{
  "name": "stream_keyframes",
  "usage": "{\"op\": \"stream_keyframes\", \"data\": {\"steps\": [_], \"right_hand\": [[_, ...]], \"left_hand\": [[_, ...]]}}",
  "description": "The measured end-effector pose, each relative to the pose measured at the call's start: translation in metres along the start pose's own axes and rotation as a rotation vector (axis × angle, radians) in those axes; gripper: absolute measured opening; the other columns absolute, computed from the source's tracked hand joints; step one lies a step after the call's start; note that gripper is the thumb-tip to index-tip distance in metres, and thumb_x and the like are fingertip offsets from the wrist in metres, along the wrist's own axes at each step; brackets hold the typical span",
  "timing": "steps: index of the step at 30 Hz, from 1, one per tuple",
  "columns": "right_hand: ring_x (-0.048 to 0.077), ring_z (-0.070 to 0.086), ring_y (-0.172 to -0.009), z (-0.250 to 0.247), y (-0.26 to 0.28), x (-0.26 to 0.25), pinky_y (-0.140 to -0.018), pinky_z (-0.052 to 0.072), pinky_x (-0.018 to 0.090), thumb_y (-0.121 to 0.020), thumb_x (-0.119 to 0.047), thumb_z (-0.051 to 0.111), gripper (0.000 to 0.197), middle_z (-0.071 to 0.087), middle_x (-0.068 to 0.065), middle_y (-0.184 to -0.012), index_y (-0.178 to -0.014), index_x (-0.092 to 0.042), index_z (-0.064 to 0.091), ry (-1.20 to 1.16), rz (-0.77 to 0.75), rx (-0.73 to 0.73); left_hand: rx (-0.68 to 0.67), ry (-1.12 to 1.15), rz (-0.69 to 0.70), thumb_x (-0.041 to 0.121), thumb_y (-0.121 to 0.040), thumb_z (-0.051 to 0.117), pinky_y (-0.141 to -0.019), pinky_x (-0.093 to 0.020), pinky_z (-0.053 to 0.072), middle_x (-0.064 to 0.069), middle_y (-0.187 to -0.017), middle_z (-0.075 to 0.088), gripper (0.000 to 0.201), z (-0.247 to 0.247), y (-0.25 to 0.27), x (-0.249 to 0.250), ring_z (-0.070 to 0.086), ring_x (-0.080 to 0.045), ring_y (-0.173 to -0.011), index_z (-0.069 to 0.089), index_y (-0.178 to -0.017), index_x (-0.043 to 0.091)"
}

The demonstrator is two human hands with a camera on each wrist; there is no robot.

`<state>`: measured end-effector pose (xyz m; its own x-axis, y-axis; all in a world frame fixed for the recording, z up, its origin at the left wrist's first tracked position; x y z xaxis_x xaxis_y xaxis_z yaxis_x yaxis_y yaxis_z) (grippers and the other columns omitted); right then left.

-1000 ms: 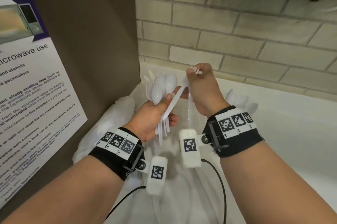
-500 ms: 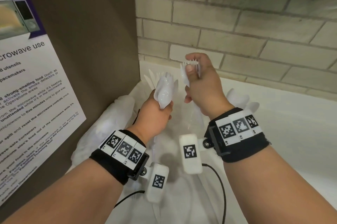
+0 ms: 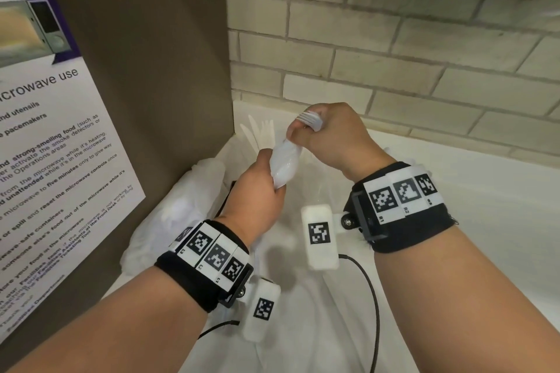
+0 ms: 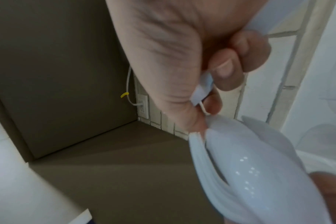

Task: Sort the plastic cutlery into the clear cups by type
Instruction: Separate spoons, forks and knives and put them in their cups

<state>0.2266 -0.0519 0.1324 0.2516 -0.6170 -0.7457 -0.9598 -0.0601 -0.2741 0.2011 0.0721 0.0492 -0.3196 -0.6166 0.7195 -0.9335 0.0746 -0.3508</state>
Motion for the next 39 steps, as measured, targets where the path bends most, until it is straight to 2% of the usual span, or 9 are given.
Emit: {"op": "stream_keyframes", "data": {"steps": [4,9,13,16,21,23,26,31,39], "right_hand": [[0.016,0.058,-0.079,-0.018,0.0,-0.006,-0.065,0.043,0.019,-0.091,-0.024,0.061,0.011,0.065,-0.002,-0.086,-0.091,-0.013,0.065,0.013,-0.087,0.161],[0.012,0.057,-0.067,-0.002,0.006,0.011,-0.06,0.045,0.024,-0.087,-0.025,0.069,0.012,0.064,-0.002,-0.079,-0.088,-0.016,0.063,-0.142,0.051,0.039],[0.021,0.069,-0.07,-0.031,0.011,0.007,-0.045,0.043,0.018,-0.097,-0.016,0.053,0.007,0.071,0.012,-0.089,-0.092,-0.018,0.049,-0.512,0.028,0.358],[0.028,0.071,-0.07,-0.058,0.019,-0.008,-0.047,0.048,0.023,-0.099,-0.01,0.046,0.017,0.065,0.007,-0.073,-0.093,-0.025,0.04,-0.655,-0.112,0.51],[0.009,0.056,-0.053,-0.037,0.018,-0.015,-0.058,0.061,0.044,-0.096,-0.022,0.055,0.014,0.054,-0.001,-0.084,-0.098,-0.033,0.047,-0.364,-0.063,0.223],[0.007,0.058,-0.067,-0.018,0.018,-0.007,-0.054,0.059,0.034,-0.088,-0.022,0.068,0.021,0.056,-0.01,-0.097,-0.105,-0.028,0.056,-0.257,0.0,0.035],[0.0,0.06,-0.068,0.005,0.022,0.003,-0.045,0.046,0.017,-0.076,-0.022,0.08,0.027,0.068,-0.01,-0.091,-0.102,-0.023,0.071,-0.106,0.024,-0.187],[0.008,0.062,-0.075,-0.001,0.015,0.005,-0.064,0.046,0.018,-0.078,-0.026,0.078,0.013,0.069,-0.004,-0.084,-0.088,-0.02,0.071,-0.041,0.01,-0.053],[-0.004,0.053,-0.051,-0.002,0.013,0.004,-0.045,0.037,0.009,-0.08,-0.014,0.076,0.007,0.063,-0.01,-0.069,-0.082,-0.015,0.069,-0.164,0.014,-0.072]], "left_hand": [[-0.021,-0.053,-0.03,0.012,-0.09,0.052,-0.066,-0.034,0.043,-0.009,-0.094,0.062,0.035,0.002,0.006,0.001,0.058,-0.033,-0.081,0.044,-0.124,0.013],[-0.025,-0.017,-0.021,0.011,-0.09,0.054,-0.065,-0.034,0.045,-0.013,-0.098,0.065,0.036,0.006,0.006,0.003,0.061,-0.035,-0.084,0.044,-0.125,0.012],[-0.091,0.037,-0.067,0.015,-0.094,0.052,-0.061,-0.031,0.041,-0.01,-0.091,0.063,0.028,0.012,0.006,-0.005,0.06,-0.032,-0.079,0.045,-0.12,0.01],[-0.121,0.074,-0.11,0.018,-0.094,0.052,-0.066,-0.033,0.046,-0.01,-0.094,0.065,0.027,0.016,0.005,-0.012,0.062,-0.029,-0.082,0.046,-0.119,0.01],[-0.185,0.218,-0.23,0.023,-0.094,0.054,-0.063,-0.023,0.043,-0.005,-0.085,0.062,0.018,0.024,0.004,-0.019,0.058,-0.022,-0.078,0.058,-0.102,0.007],[-0.214,0.285,-0.245,0.024,-0.095,0.054,-0.064,-0.022,0.044,-0.005,-0.079,0.06,0.016,0.025,0.005,-0.016,0.054,-0.019,-0.073,0.058,-0.091,0.009],[-0.251,0.28,-0.163,0.027,-0.095,0.052,-0.069,-0.031,0.046,0.002,-0.074,0.057,0.009,0.024,0.003,-0.004,0.053,-0.016,-0.071,0.054,-0.089,0.021],[-0.242,0.199,-0.136,0.03,-0.093,0.055,-0.063,-0.032,0.046,0.002,-0.071,0.056,0.015,0.025,0.005,-0.006,0.053,-0.017,-0.063,0.05,-0.086,0.019],[-0.289,0.301,-0.101,0.03,-0.096,0.054,-0.052,-0.009,0.034,0.013,-0.063,0.049,0.024,0.03,0.013,-0.002,0.045,-0.002,-0.055,0.045,-0.074,0.029]]}}
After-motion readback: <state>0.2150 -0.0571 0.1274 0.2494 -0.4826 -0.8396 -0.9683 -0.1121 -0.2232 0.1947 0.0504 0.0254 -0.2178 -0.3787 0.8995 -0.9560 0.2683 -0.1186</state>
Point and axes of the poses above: each hand's wrist, its own y-axis away from the middle knuckle, its own z-axis out of the palm, x = y × z, the point moved 7 cm from there along -y, towards the middle knuckle
